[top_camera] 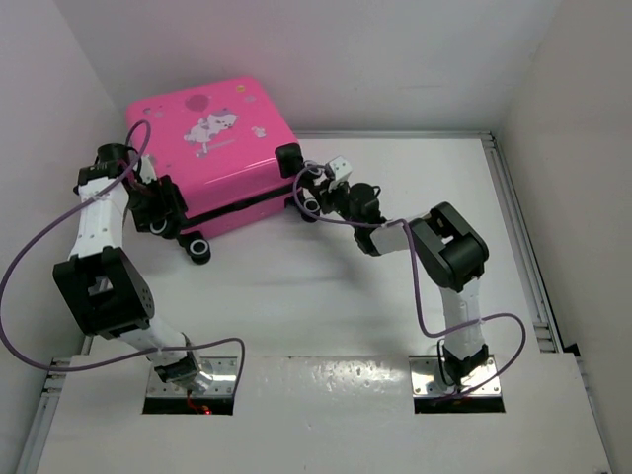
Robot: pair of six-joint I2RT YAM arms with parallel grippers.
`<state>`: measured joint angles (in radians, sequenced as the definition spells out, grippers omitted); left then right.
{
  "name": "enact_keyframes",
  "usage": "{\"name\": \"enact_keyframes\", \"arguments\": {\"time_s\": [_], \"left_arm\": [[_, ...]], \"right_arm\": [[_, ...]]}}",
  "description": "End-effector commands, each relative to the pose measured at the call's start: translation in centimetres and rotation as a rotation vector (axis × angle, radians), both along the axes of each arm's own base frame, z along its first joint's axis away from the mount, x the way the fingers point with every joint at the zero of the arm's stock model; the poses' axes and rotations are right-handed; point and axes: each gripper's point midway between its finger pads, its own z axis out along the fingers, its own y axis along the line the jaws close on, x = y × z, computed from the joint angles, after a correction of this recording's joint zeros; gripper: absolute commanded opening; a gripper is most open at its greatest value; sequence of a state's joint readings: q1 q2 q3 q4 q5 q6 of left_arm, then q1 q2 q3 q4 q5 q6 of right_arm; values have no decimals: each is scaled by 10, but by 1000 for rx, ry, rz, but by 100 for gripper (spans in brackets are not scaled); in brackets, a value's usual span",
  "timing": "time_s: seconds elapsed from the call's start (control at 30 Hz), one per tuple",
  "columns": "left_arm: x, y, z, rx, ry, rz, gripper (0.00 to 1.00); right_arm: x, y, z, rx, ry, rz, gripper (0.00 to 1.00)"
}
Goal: Pack the luggage
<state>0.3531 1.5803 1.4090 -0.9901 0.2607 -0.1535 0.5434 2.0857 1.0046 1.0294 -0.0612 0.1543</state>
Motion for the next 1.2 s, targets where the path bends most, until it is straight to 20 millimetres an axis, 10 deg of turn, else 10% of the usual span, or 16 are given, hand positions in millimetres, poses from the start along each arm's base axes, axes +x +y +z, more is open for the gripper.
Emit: {"name": "enact_keyframes", "arguments": {"time_s": [0.0, 0.73, 1.17], "left_arm": [[47, 108, 2, 247, -109, 376, 0], [74, 127, -18, 449, -96, 126, 0], [99, 92, -19, 542, -137, -48, 0]], "right_arm": [[32, -63, 30, -3, -83, -183, 0], [127, -69, 54, 28, -202, -188, 0], [182, -45, 79, 117, -280, -186, 0]]}}
